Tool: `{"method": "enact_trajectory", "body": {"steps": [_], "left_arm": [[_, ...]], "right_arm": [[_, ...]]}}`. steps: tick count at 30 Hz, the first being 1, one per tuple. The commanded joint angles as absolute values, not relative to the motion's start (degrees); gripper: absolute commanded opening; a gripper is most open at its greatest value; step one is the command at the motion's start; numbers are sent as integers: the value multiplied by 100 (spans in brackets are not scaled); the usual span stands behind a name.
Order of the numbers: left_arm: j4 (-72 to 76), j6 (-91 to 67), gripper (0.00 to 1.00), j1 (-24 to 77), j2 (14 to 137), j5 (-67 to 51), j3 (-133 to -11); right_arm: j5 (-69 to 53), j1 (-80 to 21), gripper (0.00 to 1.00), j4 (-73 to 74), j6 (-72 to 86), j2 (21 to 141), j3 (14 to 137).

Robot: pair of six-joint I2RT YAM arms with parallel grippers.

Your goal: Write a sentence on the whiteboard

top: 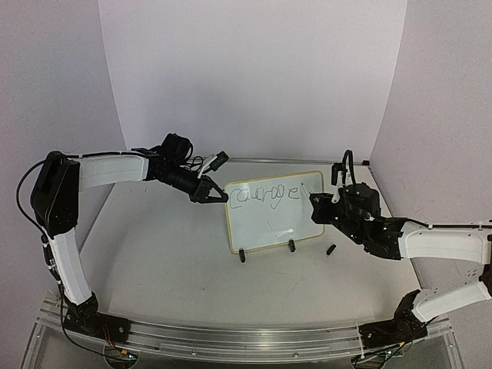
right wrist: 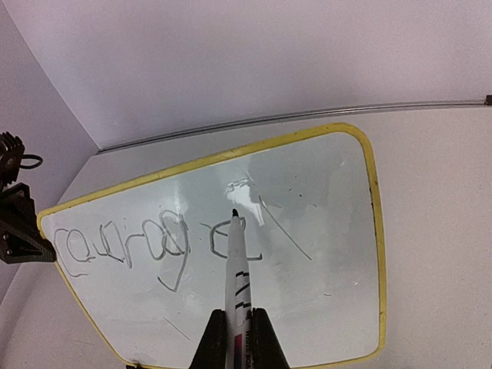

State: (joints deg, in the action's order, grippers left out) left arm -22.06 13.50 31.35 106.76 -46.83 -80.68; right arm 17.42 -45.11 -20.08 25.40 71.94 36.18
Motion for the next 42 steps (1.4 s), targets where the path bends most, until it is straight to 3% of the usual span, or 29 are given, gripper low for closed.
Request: {"method": "enact_trajectory", "body": {"steps": [1, 9, 29, 42], "left_arm": [[-2303, 1886, 0, 3157, 10644, -3953, -8112], [-2305, 1904, 0, 3155, 10626, -3925, -8104], [-2325, 1910, 0, 3157, 10705, -3909, -8112], [-2320, 1917, 0, 3156, 10738, -3899, -8112]], "right_arm": [[1137, -4170, 0, -1986, 2173, 6953, 3484], [626, -3669, 0, -2311, 1956, 6805, 3186], [862, -3630, 0, -2601, 1730, 7312, 3437], [1695, -3630, 0, -2488, 1933, 7502, 3469]]}}
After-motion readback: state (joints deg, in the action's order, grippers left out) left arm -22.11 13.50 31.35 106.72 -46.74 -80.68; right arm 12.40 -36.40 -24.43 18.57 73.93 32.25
